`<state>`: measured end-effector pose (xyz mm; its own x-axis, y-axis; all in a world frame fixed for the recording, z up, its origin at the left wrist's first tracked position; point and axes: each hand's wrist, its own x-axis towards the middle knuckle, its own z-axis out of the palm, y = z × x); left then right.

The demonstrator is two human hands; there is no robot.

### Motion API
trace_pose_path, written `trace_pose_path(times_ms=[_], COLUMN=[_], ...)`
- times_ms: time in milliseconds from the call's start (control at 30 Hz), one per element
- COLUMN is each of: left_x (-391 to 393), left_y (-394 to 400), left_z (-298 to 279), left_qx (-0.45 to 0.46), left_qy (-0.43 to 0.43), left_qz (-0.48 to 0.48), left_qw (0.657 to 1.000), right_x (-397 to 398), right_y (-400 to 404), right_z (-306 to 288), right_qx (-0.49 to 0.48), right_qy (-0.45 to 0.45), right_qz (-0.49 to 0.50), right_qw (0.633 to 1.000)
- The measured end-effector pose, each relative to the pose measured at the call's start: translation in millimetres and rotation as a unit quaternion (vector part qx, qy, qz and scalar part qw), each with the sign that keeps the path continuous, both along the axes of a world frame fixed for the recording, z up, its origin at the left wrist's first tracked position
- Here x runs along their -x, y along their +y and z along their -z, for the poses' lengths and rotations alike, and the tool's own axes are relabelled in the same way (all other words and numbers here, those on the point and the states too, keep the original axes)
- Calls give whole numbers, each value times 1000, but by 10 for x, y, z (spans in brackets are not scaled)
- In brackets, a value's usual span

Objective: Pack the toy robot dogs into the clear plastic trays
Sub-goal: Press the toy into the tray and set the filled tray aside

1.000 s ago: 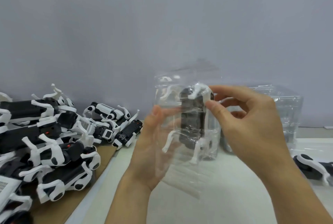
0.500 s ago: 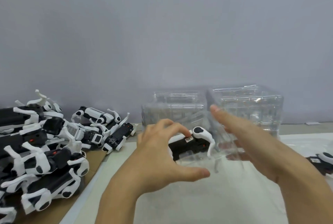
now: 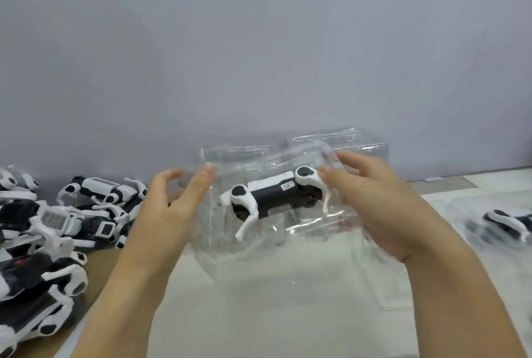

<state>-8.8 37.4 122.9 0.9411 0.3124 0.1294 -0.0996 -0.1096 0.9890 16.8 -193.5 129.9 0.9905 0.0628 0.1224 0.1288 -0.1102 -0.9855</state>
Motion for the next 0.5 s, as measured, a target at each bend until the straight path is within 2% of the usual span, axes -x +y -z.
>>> trace_pose_path(times_ms=[67, 100, 233, 400, 500], left_x=[-19, -13, -26, -37, -37], left_y=[7, 11, 124, 279, 229], left_z=[26, 38, 69, 78, 52], left_qx=[145, 178, 196, 197, 201], left_qy=[36, 29, 7, 46, 63], left_qz=[111, 152, 189, 189, 225], left_qw=[983, 972, 962, 961, 951], right_x=[18, 24, 85, 294, 506], right_y=[32, 73, 238, 50, -320], right_z=[-35, -50, -90, -195, -153], right_qx=[-30, -33, 7, 139, 172], right_qy=[-16, -16, -13, 50, 86], right_qz=[16, 18, 11, -8, 46], right_qw=[999, 999, 1000, 989, 980])
